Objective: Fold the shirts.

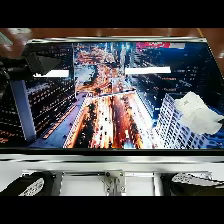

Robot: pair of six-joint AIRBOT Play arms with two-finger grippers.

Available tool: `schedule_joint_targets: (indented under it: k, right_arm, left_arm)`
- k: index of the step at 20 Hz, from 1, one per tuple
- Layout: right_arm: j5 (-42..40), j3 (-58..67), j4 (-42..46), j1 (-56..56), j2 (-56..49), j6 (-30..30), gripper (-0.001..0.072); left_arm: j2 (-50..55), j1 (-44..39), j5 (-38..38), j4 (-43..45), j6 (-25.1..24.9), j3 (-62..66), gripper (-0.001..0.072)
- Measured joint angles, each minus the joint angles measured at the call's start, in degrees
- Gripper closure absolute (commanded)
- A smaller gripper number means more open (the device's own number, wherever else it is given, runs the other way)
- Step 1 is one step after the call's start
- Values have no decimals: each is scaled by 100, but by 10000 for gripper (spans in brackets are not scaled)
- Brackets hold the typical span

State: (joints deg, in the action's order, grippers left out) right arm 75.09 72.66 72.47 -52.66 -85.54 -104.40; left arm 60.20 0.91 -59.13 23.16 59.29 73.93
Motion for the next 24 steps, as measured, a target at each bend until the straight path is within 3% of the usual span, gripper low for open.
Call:
schedule_joint_targets:
  k: [9, 17, 19, 20, 24]
  right_arm:
    - [-428, -2118, 686, -153, 1102, -553, 648]
    - [-616, -2675, 1421, -157, 1486, -741, 617]
    - [-614, -2695, 1578, -157, 1499, -741, 292]
    - [-562, -2702, 1648, -157, 1504, -688, 242]
    - [-122, -2706, 1781, -157, 1668, -273, 242]
  left_arm:
    - [11, 0, 11, -4, 0, 0, 673]
    - [11, -2, -2, -2, 0, 0, 673]
    - [11, 0, -2, -2, 0, 0, 673]
    - [11, -2, -2, -2, 0, 0, 673]
    - [13, 0, 4, -2, 0, 0, 673]
